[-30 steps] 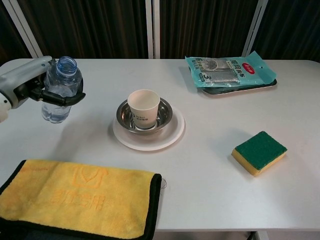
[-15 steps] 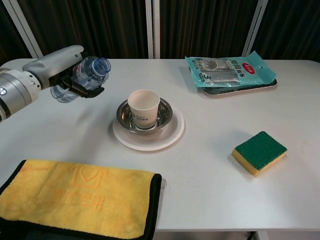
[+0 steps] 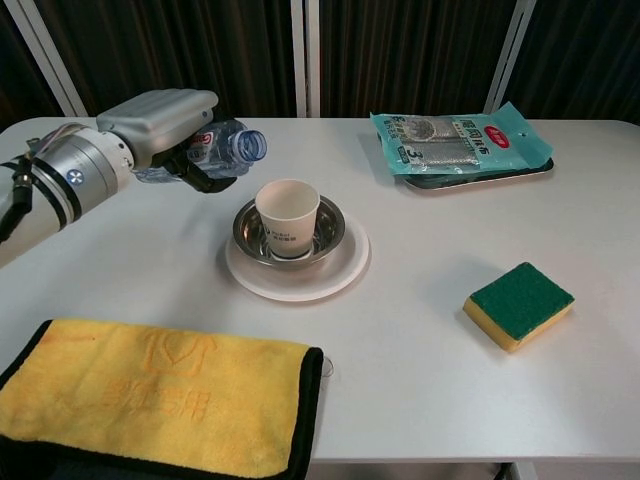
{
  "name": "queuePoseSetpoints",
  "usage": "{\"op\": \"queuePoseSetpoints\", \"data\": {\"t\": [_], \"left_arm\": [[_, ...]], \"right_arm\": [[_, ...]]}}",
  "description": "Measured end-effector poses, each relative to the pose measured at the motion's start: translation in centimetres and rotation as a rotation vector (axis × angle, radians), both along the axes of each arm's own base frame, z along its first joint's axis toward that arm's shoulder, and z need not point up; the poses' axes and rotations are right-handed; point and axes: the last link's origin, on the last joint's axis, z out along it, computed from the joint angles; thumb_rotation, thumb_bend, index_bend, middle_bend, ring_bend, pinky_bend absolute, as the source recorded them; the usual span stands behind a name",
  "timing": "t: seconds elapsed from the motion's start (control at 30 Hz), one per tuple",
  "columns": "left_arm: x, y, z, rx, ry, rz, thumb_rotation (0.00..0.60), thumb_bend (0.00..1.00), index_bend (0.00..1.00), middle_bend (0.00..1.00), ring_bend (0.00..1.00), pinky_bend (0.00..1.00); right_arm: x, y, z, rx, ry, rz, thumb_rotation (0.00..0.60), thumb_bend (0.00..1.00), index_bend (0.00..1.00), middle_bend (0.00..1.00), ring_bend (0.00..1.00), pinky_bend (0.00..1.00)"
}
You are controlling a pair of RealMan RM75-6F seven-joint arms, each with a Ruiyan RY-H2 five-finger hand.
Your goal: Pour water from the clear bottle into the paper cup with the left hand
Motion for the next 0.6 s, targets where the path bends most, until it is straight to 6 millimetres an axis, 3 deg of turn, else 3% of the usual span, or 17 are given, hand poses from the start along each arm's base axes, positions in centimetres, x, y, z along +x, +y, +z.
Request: {"op": "queuePoseSetpoints", "data": {"t": [0.6], "left_arm": [[-0.5,0.7,-0.91,0.134,0.19,-0.057,0.6,0.55,0.75,0.7,0.55,0.57]], "right_arm": [[-0.37,-0.11,0.05,-0.004,-0.003,-0.01,0.6,0.34,0.0,0.0,0.0,0.0]]}}
